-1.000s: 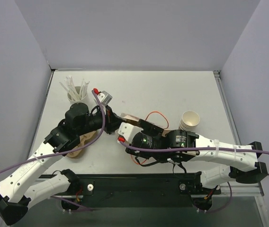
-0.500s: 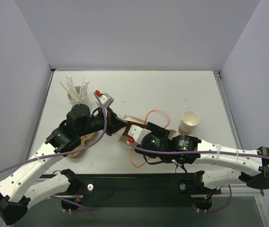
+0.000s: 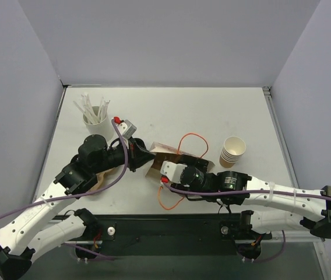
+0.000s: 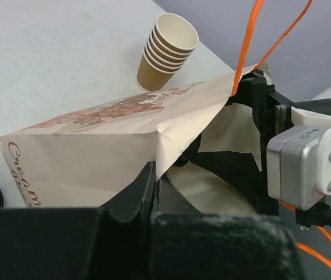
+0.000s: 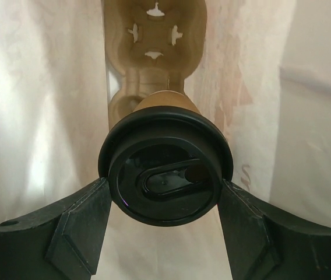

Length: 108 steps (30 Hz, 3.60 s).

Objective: Pack the takeout coffee

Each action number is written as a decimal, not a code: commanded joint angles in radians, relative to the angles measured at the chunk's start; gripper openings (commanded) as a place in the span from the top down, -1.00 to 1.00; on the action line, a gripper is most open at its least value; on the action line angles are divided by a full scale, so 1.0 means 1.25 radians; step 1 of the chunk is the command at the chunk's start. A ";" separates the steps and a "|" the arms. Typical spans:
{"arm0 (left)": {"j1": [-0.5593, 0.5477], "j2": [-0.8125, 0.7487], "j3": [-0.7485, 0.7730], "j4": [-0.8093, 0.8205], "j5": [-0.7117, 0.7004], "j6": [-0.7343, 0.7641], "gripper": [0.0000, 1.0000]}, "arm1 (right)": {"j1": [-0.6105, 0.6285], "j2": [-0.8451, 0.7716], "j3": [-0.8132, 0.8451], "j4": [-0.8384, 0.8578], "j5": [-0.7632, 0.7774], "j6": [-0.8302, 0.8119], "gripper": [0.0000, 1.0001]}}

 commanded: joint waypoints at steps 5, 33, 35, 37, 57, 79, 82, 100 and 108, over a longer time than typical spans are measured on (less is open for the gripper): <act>0.001 -0.031 -0.009 0.073 -0.034 0.008 1.00 | -0.009 0.062 0.075 0.022 -0.008 -0.088 0.03; -0.030 0.054 -0.030 0.317 -0.051 0.024 1.00 | -0.173 0.016 0.073 0.011 0.030 -0.237 0.08; -0.030 0.055 -0.045 0.303 -0.041 0.030 1.00 | -0.173 0.003 0.051 0.001 0.010 -0.217 0.08; -0.031 0.044 -0.065 0.276 -0.034 0.043 1.00 | -0.168 -0.018 0.025 -0.001 -0.021 -0.204 0.09; -0.072 -0.045 -0.129 0.102 -0.205 0.057 1.00 | -0.134 0.039 -0.098 0.133 0.052 -0.254 0.13; -0.118 -0.093 -0.197 0.193 -0.245 0.040 1.00 | -0.220 0.073 -0.153 0.239 0.017 -0.313 0.13; -0.119 -0.088 -0.190 0.187 -0.240 0.047 1.00 | -0.219 0.058 -0.135 0.220 0.009 -0.304 0.13; -0.119 -0.070 -0.167 0.164 -0.236 0.062 1.00 | -0.220 0.042 -0.029 0.123 -0.097 -0.246 0.16; -0.119 -0.065 -0.160 0.164 -0.227 0.061 1.00 | -0.202 0.057 -0.013 0.091 -0.181 -0.227 0.16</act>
